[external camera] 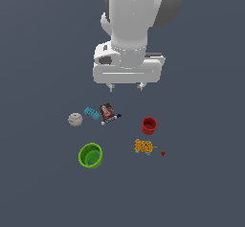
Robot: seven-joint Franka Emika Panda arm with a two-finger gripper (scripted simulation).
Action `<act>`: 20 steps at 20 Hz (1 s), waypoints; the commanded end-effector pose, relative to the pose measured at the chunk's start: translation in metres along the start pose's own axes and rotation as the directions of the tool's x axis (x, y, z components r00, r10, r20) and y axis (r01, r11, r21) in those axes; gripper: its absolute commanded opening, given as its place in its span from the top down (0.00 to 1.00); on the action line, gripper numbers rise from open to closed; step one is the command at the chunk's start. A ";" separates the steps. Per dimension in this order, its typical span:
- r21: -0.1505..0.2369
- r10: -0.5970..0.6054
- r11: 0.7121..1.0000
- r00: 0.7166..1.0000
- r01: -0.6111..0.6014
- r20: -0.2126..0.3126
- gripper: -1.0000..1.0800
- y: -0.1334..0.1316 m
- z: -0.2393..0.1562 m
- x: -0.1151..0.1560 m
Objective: Pick up a designated object from a clutter of objects.
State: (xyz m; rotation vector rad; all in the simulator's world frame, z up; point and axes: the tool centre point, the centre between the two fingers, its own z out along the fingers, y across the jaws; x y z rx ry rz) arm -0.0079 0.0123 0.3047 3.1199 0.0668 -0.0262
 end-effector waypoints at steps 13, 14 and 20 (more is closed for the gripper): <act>0.004 -0.011 1.000 1.000 0.011 -0.007 0.38 0.002 -0.007 0.000; 0.004 -0.012 1.000 1.000 0.012 -0.007 0.38 0.002 -0.007 0.000; 0.007 -0.039 0.999 0.999 0.039 -0.008 0.38 0.005 -0.001 0.006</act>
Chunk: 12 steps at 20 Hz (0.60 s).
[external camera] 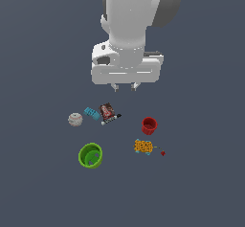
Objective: Pick up a designated object from a clutter of objects.
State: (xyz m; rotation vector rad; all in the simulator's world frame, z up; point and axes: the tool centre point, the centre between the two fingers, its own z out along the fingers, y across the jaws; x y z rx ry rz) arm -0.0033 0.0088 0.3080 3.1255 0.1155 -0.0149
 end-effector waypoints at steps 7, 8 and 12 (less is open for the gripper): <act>0.014 -0.081 0.997 0.997 0.081 -0.002 0.38 0.009 0.017 0.017; 0.017 -0.095 0.995 0.996 0.095 -0.003 0.38 0.010 0.020 0.020; 0.032 -0.161 0.986 0.987 0.161 -0.009 0.38 0.018 0.035 0.034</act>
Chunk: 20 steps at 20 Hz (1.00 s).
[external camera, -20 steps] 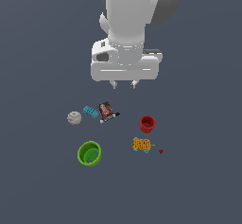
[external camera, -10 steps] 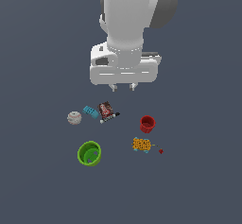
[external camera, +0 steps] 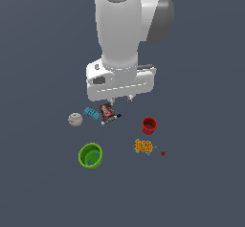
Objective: Pick up a designated object from a clutter of objects.
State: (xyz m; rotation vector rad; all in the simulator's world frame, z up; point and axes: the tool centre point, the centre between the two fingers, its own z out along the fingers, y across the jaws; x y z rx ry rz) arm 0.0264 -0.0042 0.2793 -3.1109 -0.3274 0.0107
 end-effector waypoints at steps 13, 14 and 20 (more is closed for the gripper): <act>0.083 -0.263 0.960 0.963 0.268 -0.068 0.38 0.045 0.065 0.047; 0.089 -0.279 0.954 0.957 0.285 -0.077 0.38 0.049 0.069 0.050; 0.117 -0.365 0.917 0.920 0.382 -0.141 0.38 0.070 0.096 0.065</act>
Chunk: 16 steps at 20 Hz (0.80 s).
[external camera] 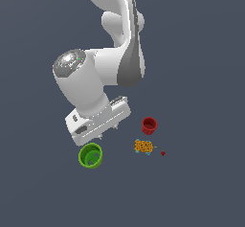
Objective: Pick up a designated object from a clutter of objects.
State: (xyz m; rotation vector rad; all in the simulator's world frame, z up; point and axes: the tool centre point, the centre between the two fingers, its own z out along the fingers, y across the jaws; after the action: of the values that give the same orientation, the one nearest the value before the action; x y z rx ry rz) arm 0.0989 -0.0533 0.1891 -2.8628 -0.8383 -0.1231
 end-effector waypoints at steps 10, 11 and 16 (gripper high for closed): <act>0.041 -0.167 0.984 0.975 0.175 -0.146 0.38 0.057 0.040 0.002; 0.040 -0.179 0.981 0.971 0.188 -0.161 0.38 0.063 0.042 0.001; 0.029 -0.234 0.968 0.942 0.248 -0.239 0.38 0.090 0.055 -0.002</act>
State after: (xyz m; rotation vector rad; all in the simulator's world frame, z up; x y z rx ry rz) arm 0.1438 -0.1124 0.1279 -2.6312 -1.0977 -0.4114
